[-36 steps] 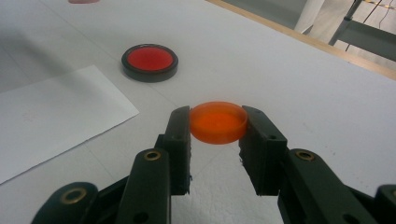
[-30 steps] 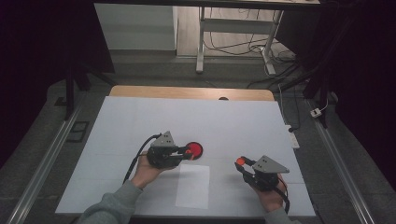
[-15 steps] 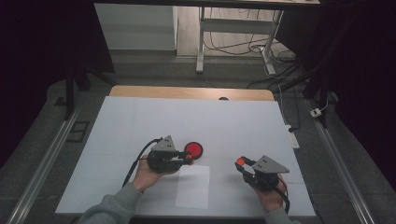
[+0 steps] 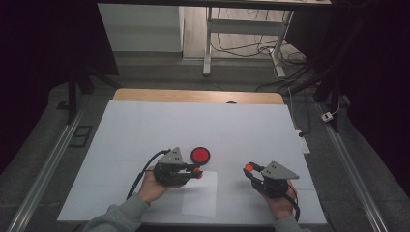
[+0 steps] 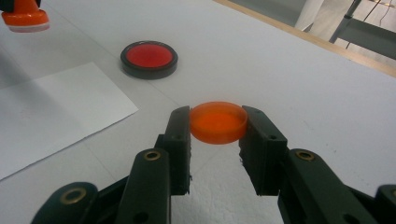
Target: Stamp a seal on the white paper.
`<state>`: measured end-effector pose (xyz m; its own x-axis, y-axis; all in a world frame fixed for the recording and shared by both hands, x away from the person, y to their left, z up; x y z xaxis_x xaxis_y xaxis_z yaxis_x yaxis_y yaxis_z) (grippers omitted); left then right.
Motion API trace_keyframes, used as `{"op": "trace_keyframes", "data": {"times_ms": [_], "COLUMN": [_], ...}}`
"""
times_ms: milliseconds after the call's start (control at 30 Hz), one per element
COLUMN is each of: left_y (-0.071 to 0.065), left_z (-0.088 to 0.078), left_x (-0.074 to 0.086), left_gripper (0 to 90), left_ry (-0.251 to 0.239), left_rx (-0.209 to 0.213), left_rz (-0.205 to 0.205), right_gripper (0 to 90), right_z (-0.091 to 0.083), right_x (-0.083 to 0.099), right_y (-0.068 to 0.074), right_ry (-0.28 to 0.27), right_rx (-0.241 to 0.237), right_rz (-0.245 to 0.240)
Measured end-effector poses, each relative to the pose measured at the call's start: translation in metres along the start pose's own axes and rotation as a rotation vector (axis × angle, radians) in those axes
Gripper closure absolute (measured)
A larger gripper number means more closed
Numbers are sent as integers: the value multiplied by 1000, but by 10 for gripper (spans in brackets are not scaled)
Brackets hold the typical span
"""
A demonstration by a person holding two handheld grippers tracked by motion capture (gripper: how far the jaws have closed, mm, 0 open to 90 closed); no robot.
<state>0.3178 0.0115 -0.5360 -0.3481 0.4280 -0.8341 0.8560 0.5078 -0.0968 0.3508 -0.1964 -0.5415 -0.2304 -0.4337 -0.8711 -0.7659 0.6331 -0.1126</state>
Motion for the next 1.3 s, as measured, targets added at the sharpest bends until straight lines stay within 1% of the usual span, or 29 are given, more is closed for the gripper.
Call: {"op": "trace_keyframes", "data": {"times_ms": [233,600,833,1300], "left_y": [-4,-8,-13,-15], "left_z": [2,5,12,20], "left_x": [6,11,16,27], "left_gripper": [725,725,725,725], "left_ry": [15,25,51,90], "left_rx": [14,26,34,45], "left_rz": [5,3,17,23], "right_gripper": [640,641,640,640], "right_z": [0,1,1,1], "right_x": [1,1,2,2], "right_y": [0,1,1,1], "right_ry": [4,11,11,11], "right_rx": [0,1,-2,-1], "right_rz": [-1,-3,-4,-3]}}
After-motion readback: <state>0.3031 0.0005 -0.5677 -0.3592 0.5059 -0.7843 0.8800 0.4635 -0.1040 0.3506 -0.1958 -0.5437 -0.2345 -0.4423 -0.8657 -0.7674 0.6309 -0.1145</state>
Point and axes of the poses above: each handheld gripper's, and its own axes: z roughly forward along the jaws, x roughly out of its underside, y roughly to its left, the point moved 10 cm from there along z, roughly forward along the jaws, and after that the axes turned 6 degrees about -x, right-handed, at the moved point
